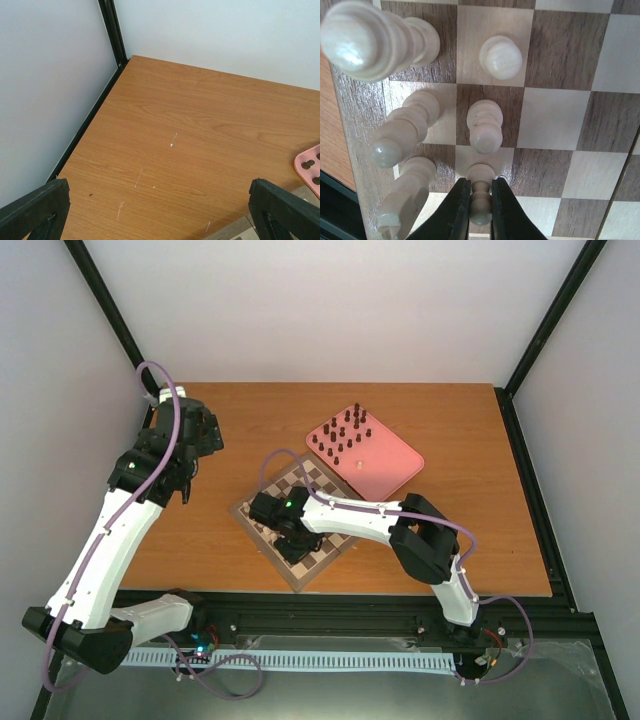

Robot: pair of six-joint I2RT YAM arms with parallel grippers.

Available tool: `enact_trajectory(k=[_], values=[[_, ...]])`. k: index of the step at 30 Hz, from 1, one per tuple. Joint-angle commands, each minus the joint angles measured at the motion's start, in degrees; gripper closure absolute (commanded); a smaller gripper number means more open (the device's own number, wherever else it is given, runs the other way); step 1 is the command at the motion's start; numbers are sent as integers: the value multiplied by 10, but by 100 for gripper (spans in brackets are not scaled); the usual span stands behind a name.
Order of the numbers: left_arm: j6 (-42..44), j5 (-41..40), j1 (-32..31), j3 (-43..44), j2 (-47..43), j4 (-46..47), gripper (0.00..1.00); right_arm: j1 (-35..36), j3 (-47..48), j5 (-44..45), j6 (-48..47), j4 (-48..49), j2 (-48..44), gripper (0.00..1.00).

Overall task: Set up the chess pieces on the board
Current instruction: Place the chess piece on the chessboard.

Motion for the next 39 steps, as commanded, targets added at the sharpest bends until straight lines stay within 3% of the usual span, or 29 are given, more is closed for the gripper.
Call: enact_trajectory(k=[1, 7, 17, 31, 35, 39], values=[[-5, -8, -3, 0, -11, -7, 0, 3, 17, 13, 2, -13, 12, 92], [-4, -10, -3, -2, -12, -7, 0, 3, 13, 13, 3, -13, 8, 85], [-6, -9, -3, -2, -13, -9, 0, 2, -4, 29, 10, -2, -20, 63], [-10, -2, -3, 2, -11, -5, 0, -11, 7, 95, 12, -39, -125, 54], [-6, -6, -3, 7, -11, -7, 0, -71, 20, 116, 8, -43, -158, 41], [-5, -1, -3, 10, -13, -8, 0, -183, 33, 94, 3, -34, -140, 39]])
